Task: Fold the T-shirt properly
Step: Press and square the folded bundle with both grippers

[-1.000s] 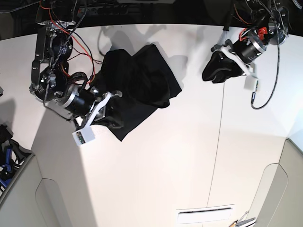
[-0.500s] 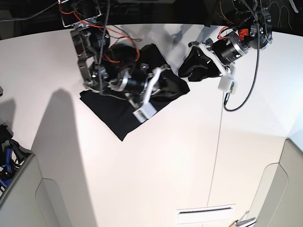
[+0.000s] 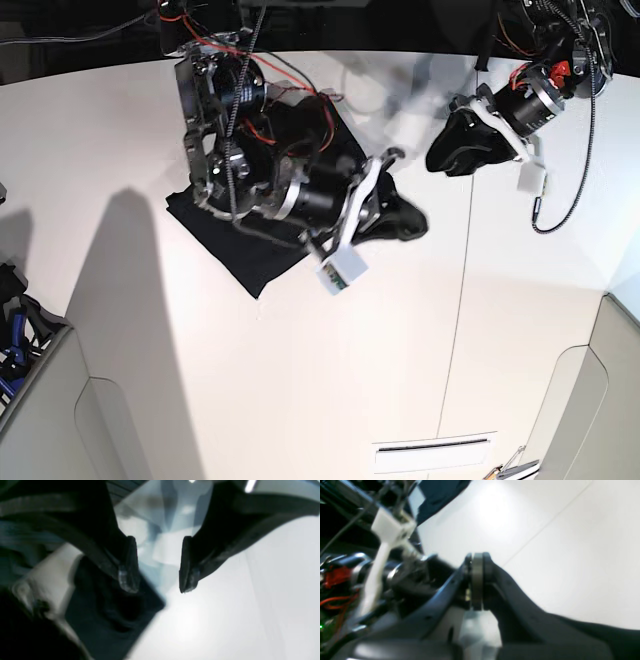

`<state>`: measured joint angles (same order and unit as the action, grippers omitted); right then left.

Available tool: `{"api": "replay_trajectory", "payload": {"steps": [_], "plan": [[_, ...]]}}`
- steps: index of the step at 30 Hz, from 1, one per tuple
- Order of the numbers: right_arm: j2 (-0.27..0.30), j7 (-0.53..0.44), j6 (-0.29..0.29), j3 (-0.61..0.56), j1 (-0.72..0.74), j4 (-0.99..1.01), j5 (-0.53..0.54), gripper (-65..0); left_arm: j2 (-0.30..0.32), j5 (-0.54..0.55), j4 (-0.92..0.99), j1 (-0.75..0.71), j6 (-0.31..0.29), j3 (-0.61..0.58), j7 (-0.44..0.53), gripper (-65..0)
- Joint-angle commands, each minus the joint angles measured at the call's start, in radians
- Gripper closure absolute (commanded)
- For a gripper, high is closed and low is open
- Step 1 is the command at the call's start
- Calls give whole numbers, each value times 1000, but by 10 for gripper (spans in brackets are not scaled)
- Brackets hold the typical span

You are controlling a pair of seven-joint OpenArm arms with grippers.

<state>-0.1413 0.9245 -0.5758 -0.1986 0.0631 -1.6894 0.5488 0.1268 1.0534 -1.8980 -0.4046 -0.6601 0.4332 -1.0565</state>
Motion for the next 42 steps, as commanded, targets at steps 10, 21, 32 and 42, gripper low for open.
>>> {"api": "replay_trajectory", "payload": {"steps": [10, 21, 32, 42], "plan": [[153, -8, 23, 298, 36, -67, -69, 0, -113, -153, -16, -71, -5, -153, 207, -376], [324, -135, 22, 495, 32, -9, -14, 0, -132, -154, -16, -64, -38, -369, 185, -115], [303, -169, 2, 394, 228, 288, 1, 0, -132, -500, -16, -24, 104, -619, 320, -84], [271, -219, -13, 79, 369, 559, -57, 0, -132, -627, -11, -11, 163, -615, 344, -84]]}}
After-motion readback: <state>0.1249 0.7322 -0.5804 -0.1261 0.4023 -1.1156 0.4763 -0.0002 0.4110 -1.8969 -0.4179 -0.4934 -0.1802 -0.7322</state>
